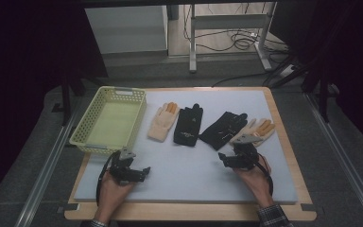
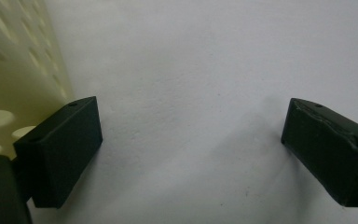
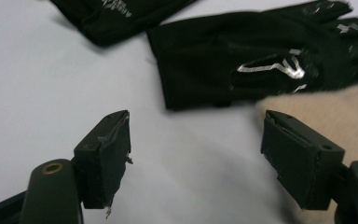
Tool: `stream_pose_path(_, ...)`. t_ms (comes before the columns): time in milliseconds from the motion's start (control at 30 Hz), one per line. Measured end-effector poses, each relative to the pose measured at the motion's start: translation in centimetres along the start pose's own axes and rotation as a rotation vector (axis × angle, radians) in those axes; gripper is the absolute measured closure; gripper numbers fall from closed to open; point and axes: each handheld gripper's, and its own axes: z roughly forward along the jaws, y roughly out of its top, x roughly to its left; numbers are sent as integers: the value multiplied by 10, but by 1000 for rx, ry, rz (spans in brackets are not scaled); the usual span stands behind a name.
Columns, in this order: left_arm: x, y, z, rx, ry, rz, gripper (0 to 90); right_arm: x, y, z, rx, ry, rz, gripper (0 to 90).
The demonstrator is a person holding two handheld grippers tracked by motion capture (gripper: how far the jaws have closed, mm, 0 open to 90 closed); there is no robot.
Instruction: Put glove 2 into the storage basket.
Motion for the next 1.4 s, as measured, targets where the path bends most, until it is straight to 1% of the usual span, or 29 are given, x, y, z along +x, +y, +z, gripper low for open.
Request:
stream_pose_path(67, 0, 0, 0, 0, 0, 0, 50, -3, 5, 3, -3, -6, 7, 237)
stream_pose_path(167, 0, 0, 0, -4, 0, -4, 49, -12, 16, 9, 2, -31, 16, 238)
stream_pose_path(200, 0, 0, 0, -4, 0, -4, 49, -12, 16, 9, 2, -31, 16, 238)
stream_pose_path(333, 0, 0, 0, -4, 0, -4, 50, -28, 33, 18, 0, -63, 26, 304)
stream_pose_path(367, 0, 0, 0, -4, 0, -5, 50, -28, 33, 18, 0, -63, 26, 304)
stream_pose_path(500, 0, 0, 0, -4, 0, -5, 50, -41, 46, 30, 14, -89, 36, 349)
stream_pose_path(567, 0, 0, 0, -4, -1, -5, 50, -45, 50, 36, 22, -98, 36, 353)
stream_pose_path(633, 0, 0, 0, -4, -1, -5, 49, -50, 55, 45, 33, -106, 42, 353)
stream_pose_path(667, 0, 0, 0, -4, -1, -5, 49, -54, 58, 53, 41, -119, 53, 336)
stream_pose_path(700, 0, 0, 0, -4, -1, -5, 50, -54, 58, 53, 41, -119, 53, 336)
stream_pose_path(833, 0, 0, 0, -5, -1, -5, 50, -61, 64, 69, 64, -127, 90, 256)
stream_pose_path(867, 0, 0, 0, -4, -1, -5, 50, -62, 65, 73, 75, -134, 92, 248)
stream_pose_path(900, 0, 0, 0, -5, -1, -5, 49, -64, 65, 81, 113, -143, 82, 242)
stream_pose_path(933, 0, 0, 0, -5, -1, -5, 50, -64, 65, 81, 113, -143, 82, 242)
stream_pose_path(967, 0, 0, 0, -4, -1, -5, 50, -65, 65, 85, 129, -146, 76, 243)
stream_pose_path(1000, 0, 0, 0, -4, -1, -5, 50, -68, 65, 87, 123, -130, 104, 314)
stream_pose_path(1033, 0, 0, 0, -4, -1, -4, 50, -68, 65, 87, 123, -130, 104, 314)
stream_pose_path(1067, 0, 0, 0, -4, -1, -4, 49, -69, 66, 87, 129, -101, 116, 413)
stream_pose_path(1100, 0, 0, 0, -3, -1, -4, 50, -68, 66, 86, 125, -81, 124, 475)
stream_pose_path(1133, 0, 0, 0, -3, -1, -4, 49, -66, 66, 86, 125, -68, 117, 570)
stream_pose_path(1200, 0, 0, 0, -3, -1, -4, 49, -64, 66, 85, 126, -64, 121, 641)
stream_pose_path(1233, 0, 0, 0, -4, -1, -4, 49, -64, 65, 84, 125, -58, 132, 689)
stream_pose_path(1267, 0, 0, 0, -4, -1, -4, 49, -68, 63, 82, 114, -27, 157, 793)
stream_pose_path(1300, 0, 0, 0, -4, -1, -5, 49, -70, 62, 82, 104, -13, 171, 805)
stream_pose_path(1333, 0, 0, 0, -4, -1, -5, 49, -70, 62, 82, 104, -13, 171, 805)
stream_pose_path(1367, 0, 0, 0, -4, -1, -4, 49, -73, 61, 81, 97, 9, 182, 818)
stream_pose_path(1400, 0, 0, 0, -4, -1, -4, 49, -73, 61, 81, 97, 9, 182, 818)
